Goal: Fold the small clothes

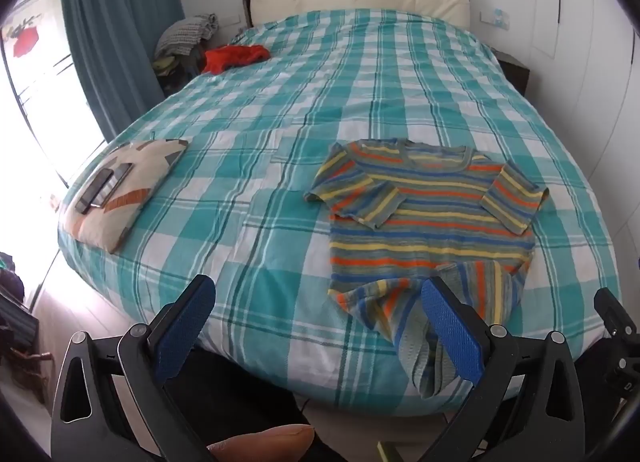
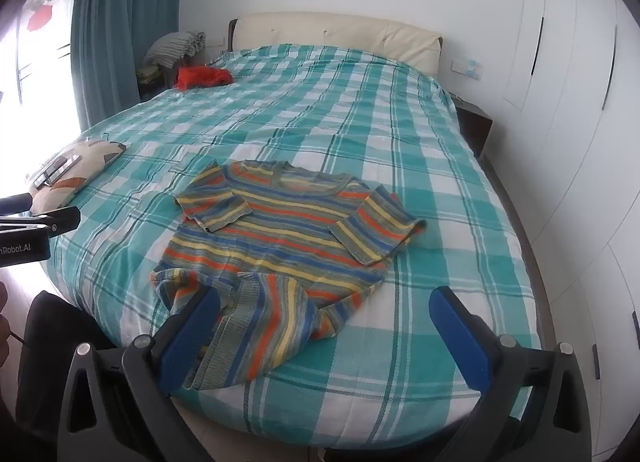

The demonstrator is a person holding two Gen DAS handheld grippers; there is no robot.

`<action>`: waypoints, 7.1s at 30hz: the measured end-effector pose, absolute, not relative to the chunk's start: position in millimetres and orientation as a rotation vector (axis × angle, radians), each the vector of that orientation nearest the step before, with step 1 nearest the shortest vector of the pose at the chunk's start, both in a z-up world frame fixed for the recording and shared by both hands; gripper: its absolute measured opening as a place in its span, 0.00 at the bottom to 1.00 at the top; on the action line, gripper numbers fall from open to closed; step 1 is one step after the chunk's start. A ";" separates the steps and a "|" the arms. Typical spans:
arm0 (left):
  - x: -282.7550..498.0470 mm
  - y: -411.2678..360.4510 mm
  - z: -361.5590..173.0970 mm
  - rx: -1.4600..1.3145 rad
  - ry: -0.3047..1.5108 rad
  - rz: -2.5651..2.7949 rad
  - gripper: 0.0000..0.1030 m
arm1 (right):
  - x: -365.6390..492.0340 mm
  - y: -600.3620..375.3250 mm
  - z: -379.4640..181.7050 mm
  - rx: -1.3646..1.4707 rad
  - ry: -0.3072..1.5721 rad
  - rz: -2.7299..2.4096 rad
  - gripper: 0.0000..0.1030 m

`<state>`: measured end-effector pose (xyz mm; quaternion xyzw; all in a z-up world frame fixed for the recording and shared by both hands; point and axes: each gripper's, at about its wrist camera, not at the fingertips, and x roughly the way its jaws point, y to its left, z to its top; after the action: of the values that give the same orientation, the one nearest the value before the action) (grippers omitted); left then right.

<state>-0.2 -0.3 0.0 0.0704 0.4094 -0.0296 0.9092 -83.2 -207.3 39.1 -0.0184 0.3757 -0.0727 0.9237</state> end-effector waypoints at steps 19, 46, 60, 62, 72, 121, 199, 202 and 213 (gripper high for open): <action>0.1 -13.1 -20.1 0.294 0.853 0.001 1.00 | -75.6 -203.2 28.8 -0.080 0.829 -0.206 1.00; 11.4 -5.5 -51.1 0.269 0.988 -0.013 1.00 | -63.4 -209.3 7.3 -0.116 0.894 -0.257 1.00; 14.0 -14.5 -101.1 0.223 1.038 -0.187 1.00 | -34.1 -225.2 -74.3 0.185 1.041 -0.035 1.00; 20.2 -29.1 -116.3 0.235 1.058 -0.243 1.00 | -9.6 -211.2 -91.9 0.179 1.065 0.029 0.99; 26.4 -64.3 -168.4 0.259 1.140 -0.368 0.37 | 67.0 -190.2 -140.3 -0.076 1.207 0.354 0.19; 23.8 43.6 -218.8 0.097 1.335 -0.211 0.70 | -99.5 -314.7 -162.0 0.459 1.430 -0.039 0.55; 7.5 -5.2 -142.7 0.224 1.245 -0.071 0.83 | -41.9 -647.6 -157.4 0.787 0.992 -0.524 0.02; 6.9 -8.0 -139.0 0.245 1.219 -0.077 0.83 | -35.3 -639.4 -143.9 0.669 1.053 -0.524 0.28; 25.4 -26.0 -146.9 0.209 1.229 -0.108 0.83 | 127.6 -552.5 -61.1 0.456 0.997 0.091 0.35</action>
<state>25.4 -26.0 -146.9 0.0978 0.5752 -0.0503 0.8106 127.6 -552.5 -61.1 0.2168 0.4736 0.0432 0.8525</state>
